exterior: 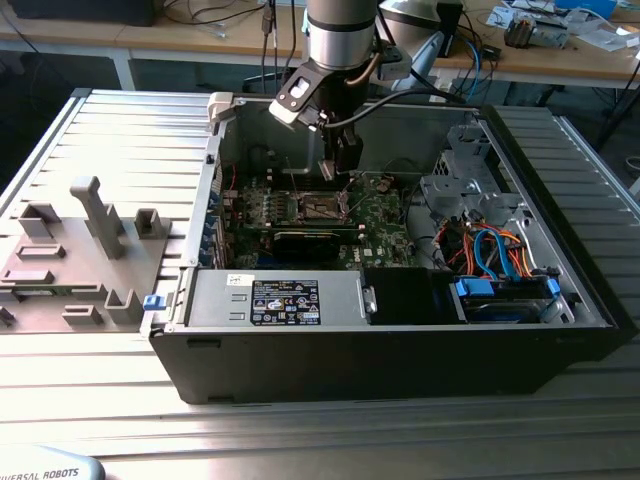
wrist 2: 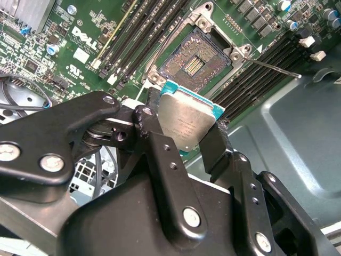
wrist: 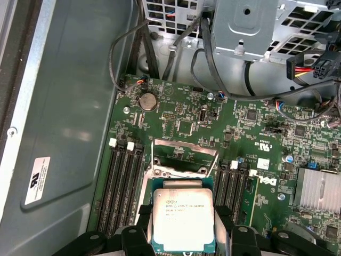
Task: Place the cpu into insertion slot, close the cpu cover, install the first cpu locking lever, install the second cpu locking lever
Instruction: 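Place the cpu into insertion slot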
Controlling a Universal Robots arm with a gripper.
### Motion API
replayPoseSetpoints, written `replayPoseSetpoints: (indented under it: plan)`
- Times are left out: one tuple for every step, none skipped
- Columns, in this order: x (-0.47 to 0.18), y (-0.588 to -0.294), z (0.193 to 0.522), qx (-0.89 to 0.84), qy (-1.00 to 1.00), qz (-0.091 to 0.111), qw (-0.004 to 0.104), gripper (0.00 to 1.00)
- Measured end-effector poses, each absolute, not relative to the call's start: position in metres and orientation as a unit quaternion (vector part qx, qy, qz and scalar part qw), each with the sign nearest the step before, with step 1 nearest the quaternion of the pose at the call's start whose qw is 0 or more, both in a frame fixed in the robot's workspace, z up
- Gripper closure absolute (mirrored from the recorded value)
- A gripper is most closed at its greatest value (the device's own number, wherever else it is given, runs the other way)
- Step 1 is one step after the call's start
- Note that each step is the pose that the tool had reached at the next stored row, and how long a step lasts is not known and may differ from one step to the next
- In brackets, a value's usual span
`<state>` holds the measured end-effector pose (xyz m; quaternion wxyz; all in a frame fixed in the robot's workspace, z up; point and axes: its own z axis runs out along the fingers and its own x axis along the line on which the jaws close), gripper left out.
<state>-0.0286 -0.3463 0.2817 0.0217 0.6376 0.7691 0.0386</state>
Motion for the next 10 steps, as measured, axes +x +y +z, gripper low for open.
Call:
replayPoseSetpoints:
  plan:
    - [-0.0286, -0.3463, 0.2816, 0.638, 0.769, 0.039, 0.022, 0.46]
    - [-0.0286, -0.3463, 0.2816, 0.638, 0.769, 0.039, 0.022, 0.46]
    - [-0.0286, -0.3463, 0.2816, 0.638, 0.769, 0.039, 0.022, 0.46]
    - [-0.0286, -0.3463, 0.2815, 0.638, 0.768, 0.039, 0.022, 0.46]
    - [-0.0286, -0.3463, 0.2815, 0.639, 0.768, 0.039, 0.022, 0.46]
    - [-0.0286, -0.3463, 0.2815, 0.639, 0.768, 0.039, 0.022, 0.46]
    - [-0.0286, -0.3463, 0.2814, 0.639, 0.768, 0.039, 0.022, 0.46]
    - [-0.0286, -0.3464, 0.2814, 0.639, 0.768, 0.039, 0.022, 0.46]
    - [-0.0286, -0.3464, 0.2814, 0.639, 0.768, 0.039, 0.022, 0.46]
    - [-0.0286, -0.3464, 0.2814, 0.639, 0.768, 0.038, 0.022, 0.46]
